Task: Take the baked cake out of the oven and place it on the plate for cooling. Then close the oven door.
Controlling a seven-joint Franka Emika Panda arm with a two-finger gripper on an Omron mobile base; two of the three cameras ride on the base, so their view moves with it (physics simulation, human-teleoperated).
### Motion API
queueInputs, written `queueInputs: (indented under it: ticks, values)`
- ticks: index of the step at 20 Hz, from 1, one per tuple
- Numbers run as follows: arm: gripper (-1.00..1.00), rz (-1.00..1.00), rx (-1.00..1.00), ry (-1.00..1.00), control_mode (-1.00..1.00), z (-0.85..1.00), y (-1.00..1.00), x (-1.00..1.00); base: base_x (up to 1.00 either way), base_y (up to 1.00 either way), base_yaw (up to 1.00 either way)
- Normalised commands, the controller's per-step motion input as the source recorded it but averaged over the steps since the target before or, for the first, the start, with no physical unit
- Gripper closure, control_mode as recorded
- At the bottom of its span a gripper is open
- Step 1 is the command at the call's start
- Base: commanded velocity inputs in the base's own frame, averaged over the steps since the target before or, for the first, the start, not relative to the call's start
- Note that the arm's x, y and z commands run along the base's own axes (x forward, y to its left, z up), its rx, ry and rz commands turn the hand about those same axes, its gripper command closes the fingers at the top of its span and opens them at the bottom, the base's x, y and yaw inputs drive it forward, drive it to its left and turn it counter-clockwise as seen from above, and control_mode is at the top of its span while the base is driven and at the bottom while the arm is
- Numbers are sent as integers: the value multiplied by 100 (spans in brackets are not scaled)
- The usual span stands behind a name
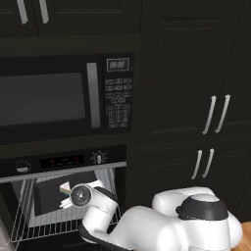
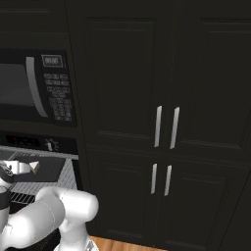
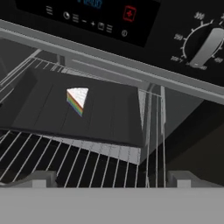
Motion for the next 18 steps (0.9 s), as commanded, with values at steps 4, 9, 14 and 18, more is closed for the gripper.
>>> queueInputs:
  ticks: [4, 9, 14, 18]
  values:
    - [-100, 0, 5, 1, -100, 0, 0, 8, 0, 0, 0]
    - [-100, 0, 5, 3, -100, 0, 2, 5, 0, 0, 0]
    - [-100, 0, 5, 2, -100, 0, 3, 8, 0, 0, 0]
    - [-100, 0, 4, 3, -100, -2, 2, 9, 0, 0, 0]
